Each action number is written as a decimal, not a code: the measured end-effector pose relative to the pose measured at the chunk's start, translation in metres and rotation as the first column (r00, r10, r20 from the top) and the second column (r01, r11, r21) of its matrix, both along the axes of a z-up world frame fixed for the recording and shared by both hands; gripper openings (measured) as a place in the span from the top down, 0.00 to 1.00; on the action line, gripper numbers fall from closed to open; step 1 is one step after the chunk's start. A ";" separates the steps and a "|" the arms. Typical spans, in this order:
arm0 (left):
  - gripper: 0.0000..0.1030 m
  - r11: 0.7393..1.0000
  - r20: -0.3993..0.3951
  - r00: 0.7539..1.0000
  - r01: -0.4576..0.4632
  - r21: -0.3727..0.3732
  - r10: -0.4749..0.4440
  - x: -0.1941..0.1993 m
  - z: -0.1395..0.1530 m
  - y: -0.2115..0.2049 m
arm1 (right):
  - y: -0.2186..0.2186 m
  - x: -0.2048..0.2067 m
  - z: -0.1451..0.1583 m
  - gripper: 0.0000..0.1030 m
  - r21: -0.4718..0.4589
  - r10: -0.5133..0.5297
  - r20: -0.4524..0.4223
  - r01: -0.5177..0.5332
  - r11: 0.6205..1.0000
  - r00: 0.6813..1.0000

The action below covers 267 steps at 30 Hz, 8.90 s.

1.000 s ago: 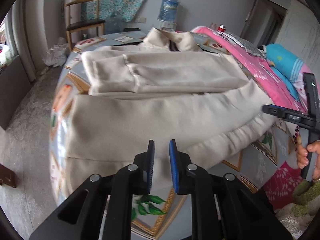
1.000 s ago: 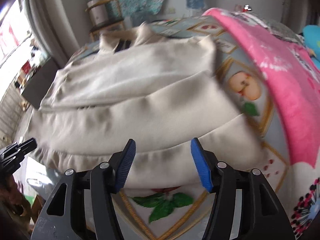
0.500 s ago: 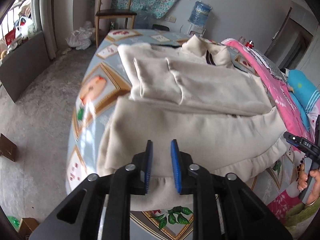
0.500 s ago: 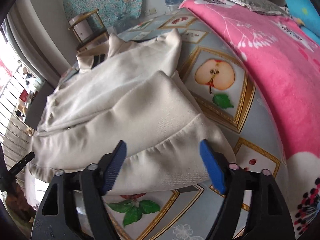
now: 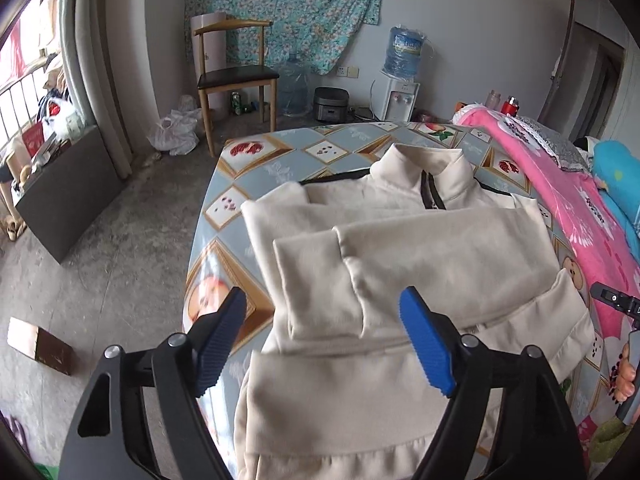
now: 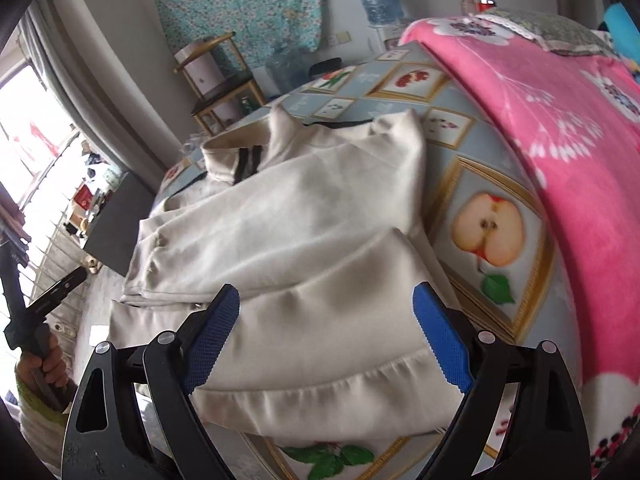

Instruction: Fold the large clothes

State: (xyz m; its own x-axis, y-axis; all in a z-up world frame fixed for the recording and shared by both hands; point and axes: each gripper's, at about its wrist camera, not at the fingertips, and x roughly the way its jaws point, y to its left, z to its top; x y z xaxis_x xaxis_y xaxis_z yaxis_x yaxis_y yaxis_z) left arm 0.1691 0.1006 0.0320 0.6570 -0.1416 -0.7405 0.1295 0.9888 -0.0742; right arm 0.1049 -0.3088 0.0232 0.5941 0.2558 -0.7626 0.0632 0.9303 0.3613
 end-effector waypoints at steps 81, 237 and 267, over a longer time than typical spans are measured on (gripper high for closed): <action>0.64 0.923 -0.198 0.947 0.298 0.242 -0.254 0.203 -0.072 -0.151 | 0.031 0.193 0.043 0.75 -0.128 0.409 -0.004 -0.406 0.905 0.913; 0.77 0.902 -0.167 0.902 0.418 0.109 -0.398 0.188 -0.090 -0.143 | 0.097 0.245 -0.042 0.71 -0.170 0.420 -0.083 -0.428 0.887 0.904; 0.77 0.923 -0.139 0.926 0.367 0.118 -0.350 0.205 -0.095 -0.129 | 0.062 0.241 -0.049 0.72 -0.279 0.245 -0.043 -0.248 0.928 0.968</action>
State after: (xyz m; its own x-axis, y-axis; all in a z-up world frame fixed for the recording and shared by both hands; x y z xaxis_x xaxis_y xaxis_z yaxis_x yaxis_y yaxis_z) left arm 0.3741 -0.0288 -0.0626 0.4923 -0.2423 -0.8360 0.4763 0.8789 0.0258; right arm 0.3455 -0.2471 -0.0263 0.5339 0.1690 -0.8285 -0.1794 0.9802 0.0843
